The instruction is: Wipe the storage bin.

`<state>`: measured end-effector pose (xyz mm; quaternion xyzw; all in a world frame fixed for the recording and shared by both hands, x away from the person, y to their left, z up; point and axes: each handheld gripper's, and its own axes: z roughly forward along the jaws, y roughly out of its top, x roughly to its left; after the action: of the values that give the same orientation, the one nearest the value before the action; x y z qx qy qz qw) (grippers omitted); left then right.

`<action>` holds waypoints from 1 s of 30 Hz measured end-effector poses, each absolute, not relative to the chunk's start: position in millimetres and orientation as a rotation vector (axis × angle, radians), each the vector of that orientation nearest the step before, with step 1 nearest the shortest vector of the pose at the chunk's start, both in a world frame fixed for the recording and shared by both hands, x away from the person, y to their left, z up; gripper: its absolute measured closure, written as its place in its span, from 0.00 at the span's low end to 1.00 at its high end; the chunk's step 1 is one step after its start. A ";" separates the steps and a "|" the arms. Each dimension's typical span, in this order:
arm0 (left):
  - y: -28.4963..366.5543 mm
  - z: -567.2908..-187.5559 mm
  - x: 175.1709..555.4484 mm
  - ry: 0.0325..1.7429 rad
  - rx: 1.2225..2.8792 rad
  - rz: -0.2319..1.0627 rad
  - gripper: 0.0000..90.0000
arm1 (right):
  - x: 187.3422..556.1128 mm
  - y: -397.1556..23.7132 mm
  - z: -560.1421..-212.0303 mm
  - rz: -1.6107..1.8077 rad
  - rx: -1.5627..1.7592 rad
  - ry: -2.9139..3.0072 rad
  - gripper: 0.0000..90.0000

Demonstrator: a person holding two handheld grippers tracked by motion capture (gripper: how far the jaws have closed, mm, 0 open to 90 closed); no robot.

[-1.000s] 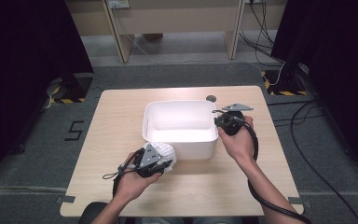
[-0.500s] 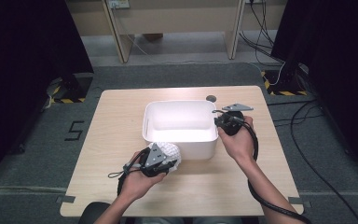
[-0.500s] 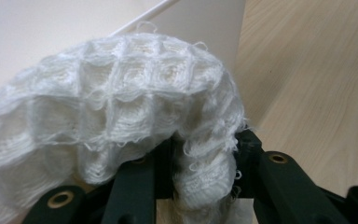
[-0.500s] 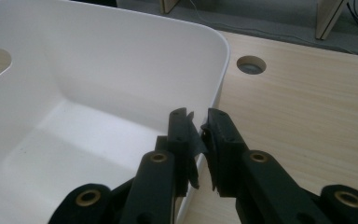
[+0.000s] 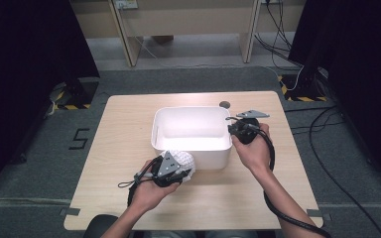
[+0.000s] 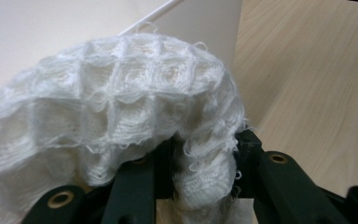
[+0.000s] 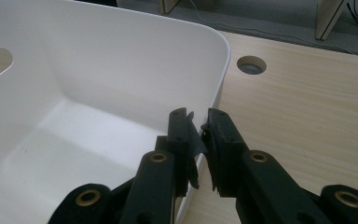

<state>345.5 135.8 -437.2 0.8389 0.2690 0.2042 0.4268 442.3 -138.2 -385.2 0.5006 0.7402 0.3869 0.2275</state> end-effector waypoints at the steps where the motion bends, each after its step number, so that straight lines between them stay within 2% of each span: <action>1: 136.1 -437.6 345.8 0.670 2.102 0.513 0.75 | 442.3 -138.2 -385.2 1.065 1.379 2.040 0.89; 30: 133.8 -480.4 347.3 0.740 2.139 0.470 0.75 | 441.4 -136.8 -385.3 1.067 1.377 2.040 0.89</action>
<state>347.3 133.8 -480.4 0.8468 0.2930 0.1861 0.4030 441.4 -136.8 -385.3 0.5000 0.7405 0.3874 0.2272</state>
